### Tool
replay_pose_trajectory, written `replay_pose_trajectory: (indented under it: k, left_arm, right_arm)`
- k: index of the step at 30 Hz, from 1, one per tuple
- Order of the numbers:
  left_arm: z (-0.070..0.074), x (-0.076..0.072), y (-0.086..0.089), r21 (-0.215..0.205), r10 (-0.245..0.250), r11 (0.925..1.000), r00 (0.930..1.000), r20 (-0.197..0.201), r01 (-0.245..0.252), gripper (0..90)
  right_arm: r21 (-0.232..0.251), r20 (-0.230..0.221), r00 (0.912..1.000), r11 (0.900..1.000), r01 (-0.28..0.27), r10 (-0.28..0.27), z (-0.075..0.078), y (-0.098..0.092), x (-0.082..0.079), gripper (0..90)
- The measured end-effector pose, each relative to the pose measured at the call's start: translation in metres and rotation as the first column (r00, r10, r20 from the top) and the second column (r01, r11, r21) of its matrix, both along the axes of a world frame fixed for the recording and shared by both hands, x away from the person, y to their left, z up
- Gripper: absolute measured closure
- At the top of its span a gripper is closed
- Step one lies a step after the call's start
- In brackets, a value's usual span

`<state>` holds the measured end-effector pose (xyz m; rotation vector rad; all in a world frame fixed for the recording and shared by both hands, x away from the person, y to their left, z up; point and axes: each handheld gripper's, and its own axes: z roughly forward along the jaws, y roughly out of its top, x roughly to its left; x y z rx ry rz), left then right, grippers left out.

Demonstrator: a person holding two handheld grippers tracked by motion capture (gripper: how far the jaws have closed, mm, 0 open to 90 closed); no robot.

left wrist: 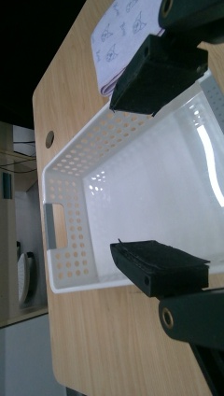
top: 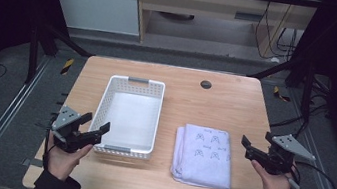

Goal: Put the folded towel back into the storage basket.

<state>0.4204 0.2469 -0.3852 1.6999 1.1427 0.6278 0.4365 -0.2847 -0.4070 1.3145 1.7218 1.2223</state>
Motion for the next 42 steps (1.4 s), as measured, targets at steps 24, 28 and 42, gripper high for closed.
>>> replay_pose_trajectory:
  k: [24, 28, 42]
  left_arm:
    - [0.003, 0.009, -0.089, 0.04, -0.142, 0.9891, 0.9898, 0.004, 0.142, 25.8]
    - [-0.002, 0.009, -0.107, 0.048, -0.167, 0.9848, 0.986, -0.008, 0.167, 25.8]
    - [-0.015, 0.002, -0.161, 0.082, -0.24, 0.9666, 0.97, -0.038, 0.243, 26.6]
  right_arm:
    - [0.011, 0.011, 0.9988, 0.999, -0.048, 0.048, 0.01, 0.015, 0.022, 16.7]
    - [-0.018, -0.005, 0.9985, 0.998, -0.055, 0.054, 0.007, 0.018, 0.027, 16.5]
    - [-0.028, -0.041, 0.9966, 0.997, -0.072, 0.071, 0.001, 0.019, 0.03, 16.4]
